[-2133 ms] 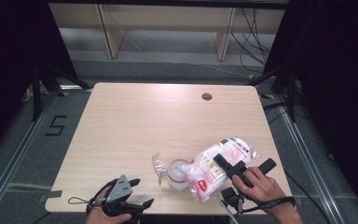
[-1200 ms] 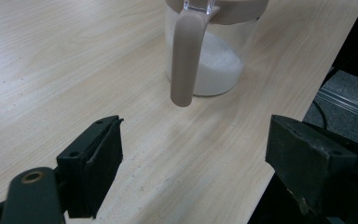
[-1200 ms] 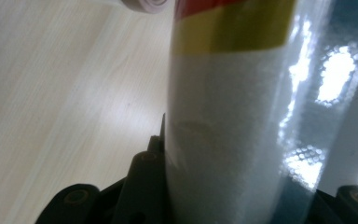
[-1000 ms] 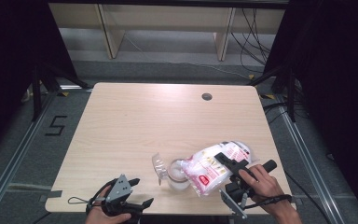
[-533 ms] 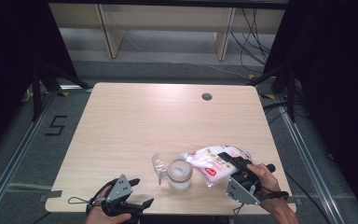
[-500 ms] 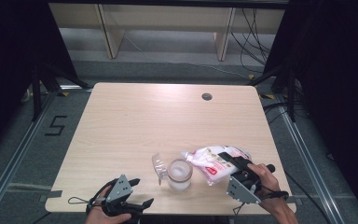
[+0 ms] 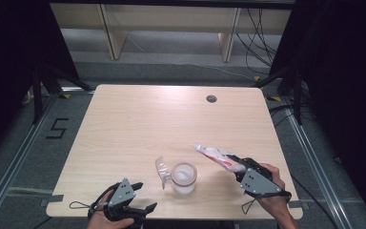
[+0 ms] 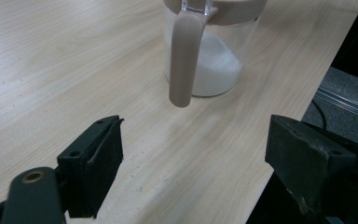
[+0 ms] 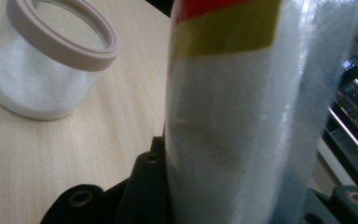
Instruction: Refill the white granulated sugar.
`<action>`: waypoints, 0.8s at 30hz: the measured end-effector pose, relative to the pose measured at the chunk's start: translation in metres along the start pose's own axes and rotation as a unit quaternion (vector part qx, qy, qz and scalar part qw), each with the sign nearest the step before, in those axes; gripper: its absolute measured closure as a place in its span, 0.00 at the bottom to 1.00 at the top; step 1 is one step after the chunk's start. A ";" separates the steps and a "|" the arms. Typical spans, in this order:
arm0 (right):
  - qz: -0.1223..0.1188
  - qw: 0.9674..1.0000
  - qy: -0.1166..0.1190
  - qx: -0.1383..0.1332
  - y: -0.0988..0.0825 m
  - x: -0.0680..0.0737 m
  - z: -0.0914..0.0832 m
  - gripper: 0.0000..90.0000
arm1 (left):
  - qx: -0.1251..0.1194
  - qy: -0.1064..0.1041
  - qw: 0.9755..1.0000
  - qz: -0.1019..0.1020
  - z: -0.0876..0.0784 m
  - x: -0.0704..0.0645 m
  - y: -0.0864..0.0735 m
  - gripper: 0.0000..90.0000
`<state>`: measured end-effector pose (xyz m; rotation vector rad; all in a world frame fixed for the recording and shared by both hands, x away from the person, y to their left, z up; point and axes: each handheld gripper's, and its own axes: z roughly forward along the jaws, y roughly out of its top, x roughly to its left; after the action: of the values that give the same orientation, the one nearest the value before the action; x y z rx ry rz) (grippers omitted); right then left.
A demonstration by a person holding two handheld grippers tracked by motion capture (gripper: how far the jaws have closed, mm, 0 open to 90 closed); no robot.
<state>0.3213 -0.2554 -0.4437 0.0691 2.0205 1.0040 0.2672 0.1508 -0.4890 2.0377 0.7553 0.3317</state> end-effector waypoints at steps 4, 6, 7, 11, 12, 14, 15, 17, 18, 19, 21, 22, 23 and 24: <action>0.051 0.999 0.001 -0.013 -0.006 0.000 0.001 0.85 | -0.011 -0.005 1.000 -0.012 0.001 -0.002 0.000 0.21; 0.061 0.998 0.008 -0.020 -0.008 -0.001 0.003 0.85 | -0.011 -0.002 1.000 -0.014 0.001 -0.002 0.000 0.21; 0.076 0.997 0.001 -0.021 -0.010 0.001 0.004 0.85 | -0.010 -0.004 1.000 -0.012 0.001 -0.001 0.000 0.21; 0.111 0.993 0.007 -0.031 -0.013 0.000 0.011 0.85 | -0.003 -0.001 1.000 -0.004 0.000 -0.001 0.000 0.21; 0.118 0.992 0.010 -0.037 -0.015 0.000 0.013 0.85 | -0.010 -0.004 1.000 -0.012 0.001 -0.002 0.000 0.21; 0.132 0.990 0.018 -0.038 -0.017 0.000 0.016 0.85 | -0.009 -0.002 1.000 -0.010 0.000 -0.001 0.000 0.21; 0.142 0.989 0.014 -0.037 -0.018 0.002 0.018 0.85 | -0.010 -0.002 1.000 -0.012 0.000 -0.001 0.000 0.21; 0.159 0.986 0.019 -0.042 -0.021 0.003 0.021 0.86 | -0.009 -0.002 1.000 -0.007 0.000 -0.001 0.001 0.21; 0.165 0.985 0.015 -0.042 -0.022 0.003 0.023 0.86 | -0.011 -0.002 1.000 -0.013 0.000 -0.002 0.001 0.21; 0.175 0.984 0.020 -0.042 -0.023 0.003 0.023 0.86 | -0.011 -0.002 1.000 -0.013 0.000 -0.002 0.001 0.21; 0.193 0.980 0.021 -0.052 -0.026 0.003 0.024 0.86 | -0.002 0.000 1.000 -0.002 0.000 0.000 0.000 0.21; 0.197 0.979 0.018 -0.057 -0.028 0.002 0.024 0.86 | -0.013 -0.004 1.000 -0.014 0.001 -0.002 0.000 0.21; 0.203 0.977 0.016 -0.061 -0.030 0.002 0.025 0.86 | -0.001 0.001 1.000 -0.001 -0.001 0.000 0.000 0.21; 0.203 0.977 0.021 -0.061 -0.032 0.001 0.025 0.86 | -0.012 -0.002 1.000 -0.014 0.000 -0.002 0.000 0.21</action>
<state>0.3482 -0.2602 -0.4736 0.4106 2.0195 1.3912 0.2658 0.1491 -0.4887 2.0041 0.7725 0.3189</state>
